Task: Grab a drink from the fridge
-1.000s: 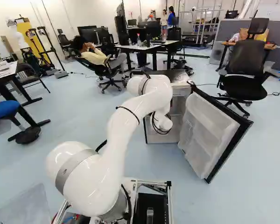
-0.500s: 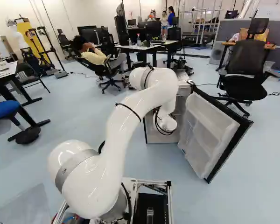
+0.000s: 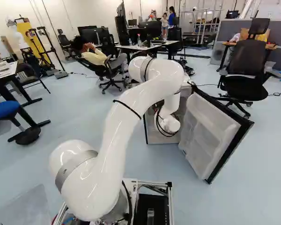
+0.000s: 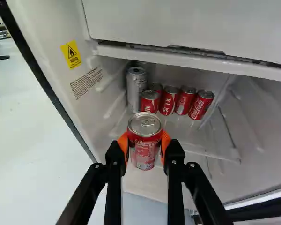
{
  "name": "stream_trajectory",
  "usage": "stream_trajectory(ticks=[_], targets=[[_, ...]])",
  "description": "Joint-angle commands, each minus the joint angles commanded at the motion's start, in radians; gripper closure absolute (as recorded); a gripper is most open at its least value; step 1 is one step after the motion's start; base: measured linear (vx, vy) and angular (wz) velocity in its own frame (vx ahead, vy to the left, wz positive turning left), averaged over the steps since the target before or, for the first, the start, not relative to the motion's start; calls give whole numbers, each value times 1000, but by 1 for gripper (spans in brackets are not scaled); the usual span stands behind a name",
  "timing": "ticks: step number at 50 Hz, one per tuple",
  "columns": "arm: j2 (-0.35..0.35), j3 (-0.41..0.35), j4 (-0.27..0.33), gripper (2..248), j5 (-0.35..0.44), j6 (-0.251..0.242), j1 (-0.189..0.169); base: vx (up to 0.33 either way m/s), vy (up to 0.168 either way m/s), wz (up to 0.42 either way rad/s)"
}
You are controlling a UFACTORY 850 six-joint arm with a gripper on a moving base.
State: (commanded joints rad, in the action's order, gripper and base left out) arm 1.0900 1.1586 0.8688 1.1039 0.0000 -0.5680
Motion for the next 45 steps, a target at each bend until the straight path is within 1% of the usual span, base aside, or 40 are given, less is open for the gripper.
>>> stream_trajectory(ticks=[9,15,31,45], targets=[[-56,-71,0,159,0,0,-15,0,0,0],[-93,-117,-15,159,0,0,-25,0,0,0],[-194,-239,-93,159,0,0,-47,0,0,0],[-281,-338,-171,159,0,0,-41,0,0,0]])
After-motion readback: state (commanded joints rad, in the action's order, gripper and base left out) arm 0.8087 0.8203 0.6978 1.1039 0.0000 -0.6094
